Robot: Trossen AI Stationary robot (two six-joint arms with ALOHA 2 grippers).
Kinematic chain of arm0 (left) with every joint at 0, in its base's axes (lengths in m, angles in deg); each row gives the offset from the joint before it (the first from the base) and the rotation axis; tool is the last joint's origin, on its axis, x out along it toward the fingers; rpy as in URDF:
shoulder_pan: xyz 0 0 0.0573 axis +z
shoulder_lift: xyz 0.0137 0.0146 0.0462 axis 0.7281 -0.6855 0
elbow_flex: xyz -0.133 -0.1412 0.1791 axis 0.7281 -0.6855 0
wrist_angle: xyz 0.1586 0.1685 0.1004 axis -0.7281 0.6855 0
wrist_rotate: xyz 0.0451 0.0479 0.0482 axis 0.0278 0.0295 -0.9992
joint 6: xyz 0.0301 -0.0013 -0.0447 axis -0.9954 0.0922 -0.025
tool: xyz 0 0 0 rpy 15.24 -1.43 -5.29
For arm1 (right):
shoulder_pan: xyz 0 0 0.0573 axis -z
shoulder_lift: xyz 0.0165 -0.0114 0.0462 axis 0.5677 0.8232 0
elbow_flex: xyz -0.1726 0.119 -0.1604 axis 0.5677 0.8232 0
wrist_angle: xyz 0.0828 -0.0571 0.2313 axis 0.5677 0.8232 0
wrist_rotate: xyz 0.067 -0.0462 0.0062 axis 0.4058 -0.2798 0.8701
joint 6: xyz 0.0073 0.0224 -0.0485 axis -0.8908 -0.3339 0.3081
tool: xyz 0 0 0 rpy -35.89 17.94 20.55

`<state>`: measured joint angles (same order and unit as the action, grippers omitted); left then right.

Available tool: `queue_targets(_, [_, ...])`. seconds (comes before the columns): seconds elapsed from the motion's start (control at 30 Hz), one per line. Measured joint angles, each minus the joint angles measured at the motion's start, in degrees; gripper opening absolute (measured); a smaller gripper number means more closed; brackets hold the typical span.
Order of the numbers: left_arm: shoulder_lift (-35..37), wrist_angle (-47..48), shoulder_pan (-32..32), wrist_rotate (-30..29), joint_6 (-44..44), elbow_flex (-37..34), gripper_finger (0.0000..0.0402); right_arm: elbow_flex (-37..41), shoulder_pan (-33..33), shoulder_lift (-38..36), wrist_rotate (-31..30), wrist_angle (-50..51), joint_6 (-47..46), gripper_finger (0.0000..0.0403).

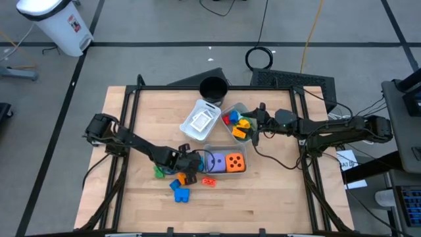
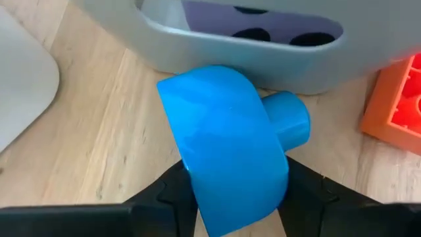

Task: Pick & Place Toys
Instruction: Put the blue game piece into the top gray bin

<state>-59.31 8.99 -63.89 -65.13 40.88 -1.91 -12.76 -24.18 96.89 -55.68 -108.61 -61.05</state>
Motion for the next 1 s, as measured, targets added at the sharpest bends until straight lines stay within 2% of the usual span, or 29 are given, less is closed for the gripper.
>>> queue_targets(0.23, [6.7, 8.2, -2.2, 0.4, 2.7, -0.4, 0.0161, 0.0, 0.0, 0.0, 0.0, 0.0, 0.0, 0.0281])
queue_targets(0.4, [14.6, 11.0, -4.7, -6.5, 5.1, -0.4, 0.0147, 0.0, 0.0, 0.0, 0.0, 0.0, -1.0, 0.0281])
queue_targets(0.5, [18.1, 8.4, -6.3, -13.4, 3.0, -0.4, 0.0115, 0.0, 0.0, 0.0, 0.0, 0.0, -1.1, 0.0281])
queue_targets(0.6, [19.6, 3.3, -7.5, -21.3, -4.9, -0.3, 0.0107, 0.0, 0.0, 0.1, 0.1, 0.0, -4.2, 0.0281])
queue_targets(0.7, [19.4, -3.3, -7.8, -25.8, -18.7, -0.3, 0.0106, 0.0, 0.0, 1.1, 1.6, -0.5, -9.6, 0.0281])
queue_targets(0.83, [17.2, -13.6, -6.9, -26.6, -37.0, -0.2, 0.0109, 0.0, 0.0, 3.8, 9.0, -4.2, -14.6, 0.0281])
queue_targets(1.0, [14.8, -27.0, -4.9, -26.9, -48.0, -0.2, 0.0102, 0.0, -0.3, 9.0, 16.8, -12.0, -17.9, 0.0281])
